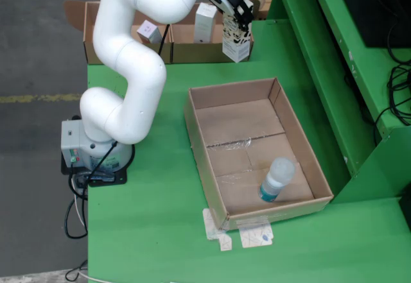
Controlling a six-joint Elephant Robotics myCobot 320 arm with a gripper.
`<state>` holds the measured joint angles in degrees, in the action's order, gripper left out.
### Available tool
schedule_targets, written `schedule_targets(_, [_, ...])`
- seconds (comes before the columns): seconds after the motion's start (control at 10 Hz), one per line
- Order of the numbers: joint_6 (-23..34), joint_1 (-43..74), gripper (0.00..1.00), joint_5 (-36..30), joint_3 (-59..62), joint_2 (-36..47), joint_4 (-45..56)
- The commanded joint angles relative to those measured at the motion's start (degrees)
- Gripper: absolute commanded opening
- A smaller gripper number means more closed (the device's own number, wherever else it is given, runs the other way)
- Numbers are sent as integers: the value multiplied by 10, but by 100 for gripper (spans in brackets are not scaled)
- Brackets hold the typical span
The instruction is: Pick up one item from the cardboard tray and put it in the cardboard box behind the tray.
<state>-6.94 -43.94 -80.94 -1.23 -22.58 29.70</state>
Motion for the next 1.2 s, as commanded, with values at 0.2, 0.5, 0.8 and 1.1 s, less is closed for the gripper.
schedule_targets(0.2, [-38,-63,0,-21,12,46,53])
schedule_targets(0.5, [-92,-135,0,-54,12,76,122])
schedule_targets(0.8, [-115,-165,0,-66,12,83,146])
schedule_targets(1.1, [-131,-185,0,-77,12,89,160])
